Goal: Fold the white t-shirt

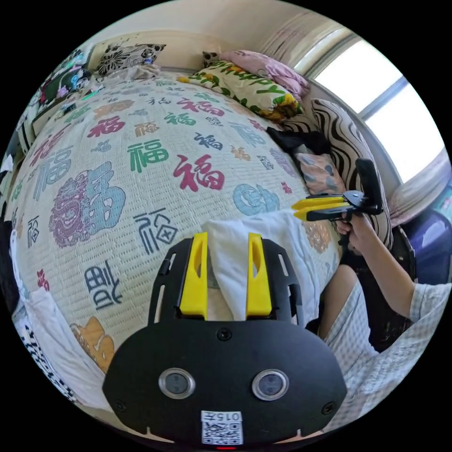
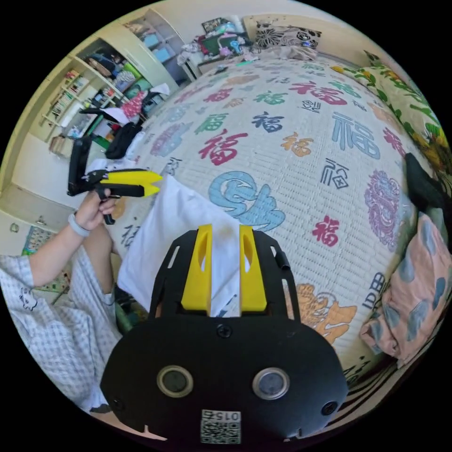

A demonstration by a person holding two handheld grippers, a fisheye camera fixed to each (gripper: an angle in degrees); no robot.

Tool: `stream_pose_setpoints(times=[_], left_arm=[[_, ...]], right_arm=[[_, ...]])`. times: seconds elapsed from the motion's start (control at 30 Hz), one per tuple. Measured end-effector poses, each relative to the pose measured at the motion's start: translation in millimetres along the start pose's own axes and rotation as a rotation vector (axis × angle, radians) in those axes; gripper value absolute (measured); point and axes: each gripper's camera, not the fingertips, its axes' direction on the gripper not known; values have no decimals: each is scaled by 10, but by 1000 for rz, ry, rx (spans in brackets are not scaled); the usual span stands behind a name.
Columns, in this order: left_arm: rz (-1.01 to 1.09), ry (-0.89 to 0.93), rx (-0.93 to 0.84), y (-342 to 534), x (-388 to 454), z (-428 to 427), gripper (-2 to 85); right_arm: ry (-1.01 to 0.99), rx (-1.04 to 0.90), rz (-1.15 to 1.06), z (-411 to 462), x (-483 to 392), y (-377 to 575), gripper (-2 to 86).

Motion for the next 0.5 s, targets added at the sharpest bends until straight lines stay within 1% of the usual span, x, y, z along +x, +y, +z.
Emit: stream_pose_setpoints(times=[0.03, 0.1, 0.13, 0.17, 0.23, 0.33, 0.4, 0.5], left_arm=[[-34, 6, -28, -85, -134, 76, 123], [-101, 59, -37, -147, -333, 163, 109], [-131, 131, -27, -154, -449, 211, 86], [-164, 209, -38, -156, -560, 272, 42], [-203, 300, -51, -141, -703, 343, 12], [-238, 312, -19, -66, -846, 322, 3], [-257, 313, -11, -19, -874, 333, 4], [-255, 282, 4, 46, -810, 327, 16]], right_arm=[[50, -29, 19, 80, 14, -58, 92], [52, -22, 99, 159, 120, -51, 86], [12, -32, 141, 215, 198, -10, 74], [-10, -45, 155, 251, 228, 14, 67], [-107, -58, 154, 345, 267, 126, 38], [-145, 2, 201, 343, 278, 247, 2], [-142, 21, 220, 382, 241, 276, -3], [-115, -8, 224, 521, 96, 276, -6]])
